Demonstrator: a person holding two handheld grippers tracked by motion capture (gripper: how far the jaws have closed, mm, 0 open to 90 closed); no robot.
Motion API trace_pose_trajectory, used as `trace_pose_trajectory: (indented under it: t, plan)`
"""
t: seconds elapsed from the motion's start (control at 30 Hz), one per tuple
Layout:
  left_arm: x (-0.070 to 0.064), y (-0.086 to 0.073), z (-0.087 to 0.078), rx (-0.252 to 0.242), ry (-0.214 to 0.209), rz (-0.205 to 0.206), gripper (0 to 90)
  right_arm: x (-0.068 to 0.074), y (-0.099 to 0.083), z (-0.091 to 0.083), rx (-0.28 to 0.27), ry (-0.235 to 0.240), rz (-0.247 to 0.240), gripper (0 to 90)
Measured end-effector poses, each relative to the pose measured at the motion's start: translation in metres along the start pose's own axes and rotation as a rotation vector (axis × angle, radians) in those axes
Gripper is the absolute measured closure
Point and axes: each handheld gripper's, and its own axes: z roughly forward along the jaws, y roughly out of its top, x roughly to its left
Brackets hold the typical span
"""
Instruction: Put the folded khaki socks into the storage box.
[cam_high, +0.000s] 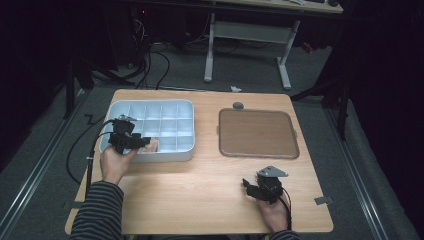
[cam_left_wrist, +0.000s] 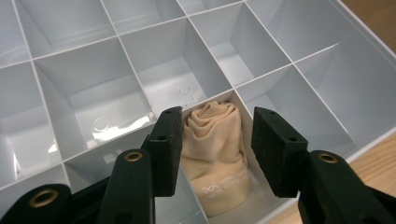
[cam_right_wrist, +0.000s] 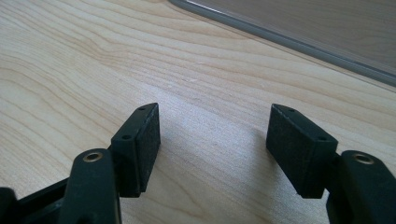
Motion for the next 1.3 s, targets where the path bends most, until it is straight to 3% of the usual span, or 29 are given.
trace_pose_trajectory:
  t: [0.5, 1.3]
  plan:
    - [0.006, -0.016, -0.023, -0.064, -0.009, -0.031, 51.0, 0.0, 0.0, 0.0, 0.0, 0.0, 0.0, 35.0]
    - [0.002, -0.039, -0.042, -0.099, -0.026, -0.024, 48.7, 0.0, 0.0, 0.0, 0.0, 0.0, 0.0, 35.0]
